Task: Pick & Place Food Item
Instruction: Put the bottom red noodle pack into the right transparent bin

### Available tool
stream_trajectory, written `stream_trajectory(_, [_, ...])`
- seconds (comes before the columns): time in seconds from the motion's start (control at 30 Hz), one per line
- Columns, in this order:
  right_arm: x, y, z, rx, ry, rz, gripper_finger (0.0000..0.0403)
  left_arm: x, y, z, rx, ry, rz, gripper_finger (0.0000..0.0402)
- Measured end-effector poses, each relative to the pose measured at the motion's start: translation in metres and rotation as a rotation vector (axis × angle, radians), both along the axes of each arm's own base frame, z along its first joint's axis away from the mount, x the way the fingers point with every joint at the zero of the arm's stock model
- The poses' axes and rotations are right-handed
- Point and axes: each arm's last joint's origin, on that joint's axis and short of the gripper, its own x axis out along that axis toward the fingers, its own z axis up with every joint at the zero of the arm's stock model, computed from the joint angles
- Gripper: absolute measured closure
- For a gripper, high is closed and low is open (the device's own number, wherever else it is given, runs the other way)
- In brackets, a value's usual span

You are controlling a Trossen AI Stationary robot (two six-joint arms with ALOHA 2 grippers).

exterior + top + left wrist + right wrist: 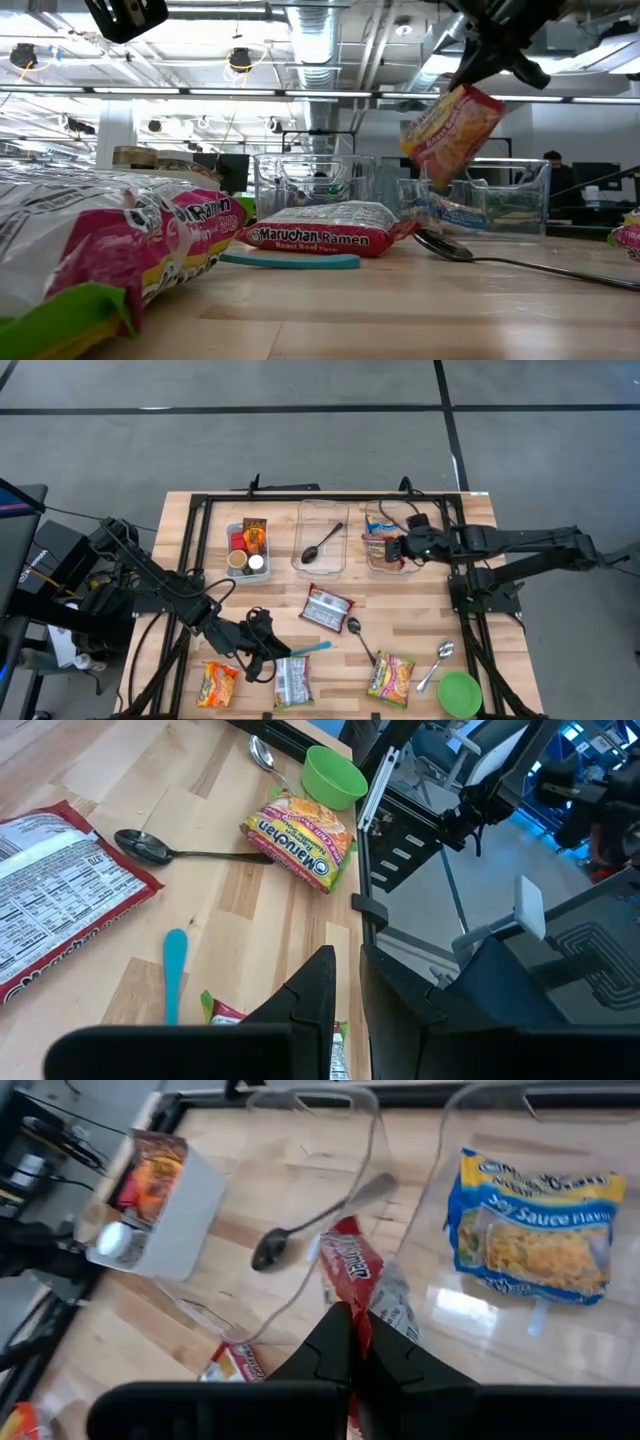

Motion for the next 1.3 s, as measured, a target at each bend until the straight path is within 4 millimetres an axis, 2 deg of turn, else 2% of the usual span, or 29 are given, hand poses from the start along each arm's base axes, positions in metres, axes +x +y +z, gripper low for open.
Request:
stream_trajectory(0.3, [0.013, -0.003, -0.012, 0.051, 0.045, -0.019, 0.0403, 0.000, 0.000, 0.000, -0.001, -0.001, 0.000, 0.0357])
stream_trajectory(0.7, [0.021, -0.012, -0.021, 0.147, 0.061, -0.048, 0.0403, 0.000, 0.000, 0.000, 0.022, -0.006, -0.010, 0.0357])
stream_trajectory(1.3, [0.024, -0.035, -0.035, 0.316, 0.106, -0.124, 0.0403, 0.000, 0.000, 0.000, 0.023, -0.006, -0.010, 0.0357])
